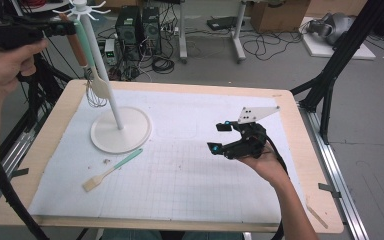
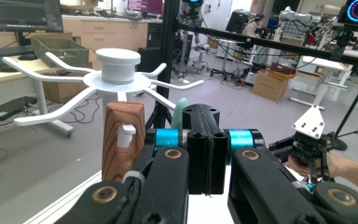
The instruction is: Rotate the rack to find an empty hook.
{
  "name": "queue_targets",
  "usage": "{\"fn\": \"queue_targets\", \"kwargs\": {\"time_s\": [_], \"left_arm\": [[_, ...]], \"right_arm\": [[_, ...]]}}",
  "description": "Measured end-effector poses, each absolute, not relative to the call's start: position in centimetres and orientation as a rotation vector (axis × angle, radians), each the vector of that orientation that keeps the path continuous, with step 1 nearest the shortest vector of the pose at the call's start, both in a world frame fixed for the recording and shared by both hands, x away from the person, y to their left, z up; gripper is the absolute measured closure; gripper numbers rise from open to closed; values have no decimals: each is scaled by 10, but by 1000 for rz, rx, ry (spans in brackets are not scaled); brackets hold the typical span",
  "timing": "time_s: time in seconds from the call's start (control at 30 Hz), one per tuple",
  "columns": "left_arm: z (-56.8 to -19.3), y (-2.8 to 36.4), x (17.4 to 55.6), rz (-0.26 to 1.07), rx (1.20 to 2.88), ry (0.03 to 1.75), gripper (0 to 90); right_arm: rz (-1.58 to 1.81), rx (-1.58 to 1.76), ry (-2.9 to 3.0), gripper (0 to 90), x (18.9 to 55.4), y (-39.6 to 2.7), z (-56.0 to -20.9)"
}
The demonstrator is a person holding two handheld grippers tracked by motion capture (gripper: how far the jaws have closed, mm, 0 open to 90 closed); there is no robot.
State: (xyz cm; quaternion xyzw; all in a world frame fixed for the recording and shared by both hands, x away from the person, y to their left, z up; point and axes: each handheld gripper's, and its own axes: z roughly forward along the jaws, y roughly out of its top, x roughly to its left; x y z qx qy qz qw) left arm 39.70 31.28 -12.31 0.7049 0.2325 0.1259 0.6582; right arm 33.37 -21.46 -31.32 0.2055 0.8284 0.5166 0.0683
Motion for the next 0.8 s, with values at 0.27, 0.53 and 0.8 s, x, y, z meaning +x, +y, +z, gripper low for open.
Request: {"fn": "queue_targets", "kwargs": {"time_s": [0.27, 0.53, 0.8], "left_arm": [[-123, 304, 399, 278, 1603, 520, 895], [-122, 292, 401, 271, 1617, 502, 895], [-122, 280, 403, 265, 1630, 488, 895]], "right_arm": [[1557, 618, 2498, 232, 334, -214, -314], [1559, 621, 2495, 232, 333, -215, -314], [1560, 629, 2491, 232, 333, -217, -314]]}}
